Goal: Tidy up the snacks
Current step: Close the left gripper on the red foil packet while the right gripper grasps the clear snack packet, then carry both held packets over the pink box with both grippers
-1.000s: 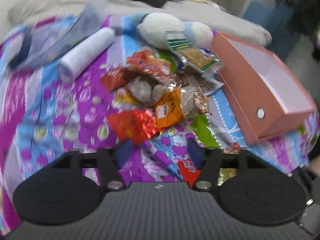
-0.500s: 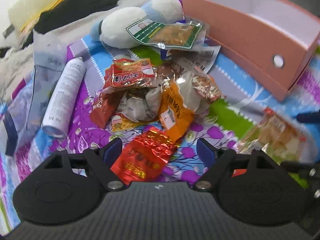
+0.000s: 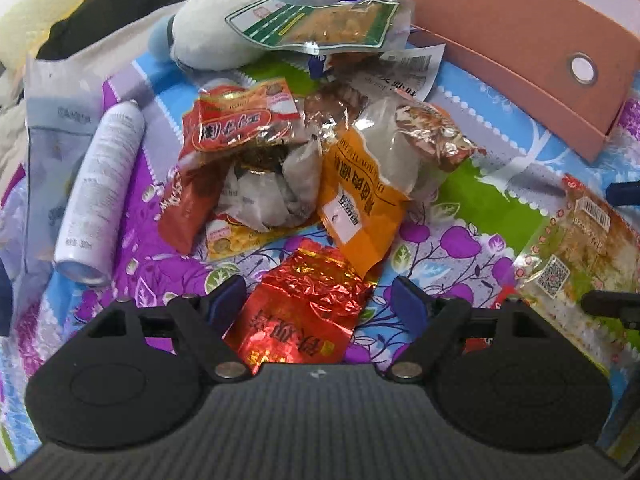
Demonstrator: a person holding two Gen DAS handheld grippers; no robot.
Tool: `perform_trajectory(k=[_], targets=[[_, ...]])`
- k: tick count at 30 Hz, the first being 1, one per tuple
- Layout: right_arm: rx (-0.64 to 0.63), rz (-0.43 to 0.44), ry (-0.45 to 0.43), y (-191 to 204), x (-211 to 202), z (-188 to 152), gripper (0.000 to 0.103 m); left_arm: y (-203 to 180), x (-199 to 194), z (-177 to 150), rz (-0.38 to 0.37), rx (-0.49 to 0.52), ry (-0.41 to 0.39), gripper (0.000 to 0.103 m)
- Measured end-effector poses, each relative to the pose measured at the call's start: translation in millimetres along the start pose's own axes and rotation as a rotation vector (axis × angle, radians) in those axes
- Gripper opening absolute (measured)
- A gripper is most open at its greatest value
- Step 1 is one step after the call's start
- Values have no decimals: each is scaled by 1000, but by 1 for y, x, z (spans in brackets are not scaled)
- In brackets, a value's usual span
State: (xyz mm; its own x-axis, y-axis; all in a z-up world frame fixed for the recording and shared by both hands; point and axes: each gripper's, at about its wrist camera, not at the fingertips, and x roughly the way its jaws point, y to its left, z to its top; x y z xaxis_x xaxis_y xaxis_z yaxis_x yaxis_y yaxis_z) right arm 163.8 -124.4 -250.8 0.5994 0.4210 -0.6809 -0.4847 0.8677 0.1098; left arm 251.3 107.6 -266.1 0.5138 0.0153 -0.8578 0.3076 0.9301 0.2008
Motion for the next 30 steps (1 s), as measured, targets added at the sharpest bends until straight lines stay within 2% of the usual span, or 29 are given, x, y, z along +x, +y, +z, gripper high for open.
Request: perform_trajectory(k=[5, 9, 12, 21, 23, 28, 30], targets=[[-31, 14, 3, 1, 5, 0, 91, 4, 0, -4, -48, -63, -6, 64], [-52, 17, 20, 2, 8, 1, 91, 1, -4, -7, -52, -83, -16, 62], [-60, 21, 30, 1, 9, 2, 86, -1, -9, -11, -62, -116, -25, 62], [-92, 25, 38, 3, 4, 2, 60, -9, -38, -33, -66, -288, -63, 62], [-97, 22, 35, 3, 2, 3, 45, -11, -46, -38, -69, -334, -76, 62], [-98, 14, 24, 2, -3, 5, 33, -19, -70, -48, -60, -432, -123, 62], [-96, 15, 21, 3, -6, 6, 31, -19, -78, -52, -67, -494, -135, 62]])
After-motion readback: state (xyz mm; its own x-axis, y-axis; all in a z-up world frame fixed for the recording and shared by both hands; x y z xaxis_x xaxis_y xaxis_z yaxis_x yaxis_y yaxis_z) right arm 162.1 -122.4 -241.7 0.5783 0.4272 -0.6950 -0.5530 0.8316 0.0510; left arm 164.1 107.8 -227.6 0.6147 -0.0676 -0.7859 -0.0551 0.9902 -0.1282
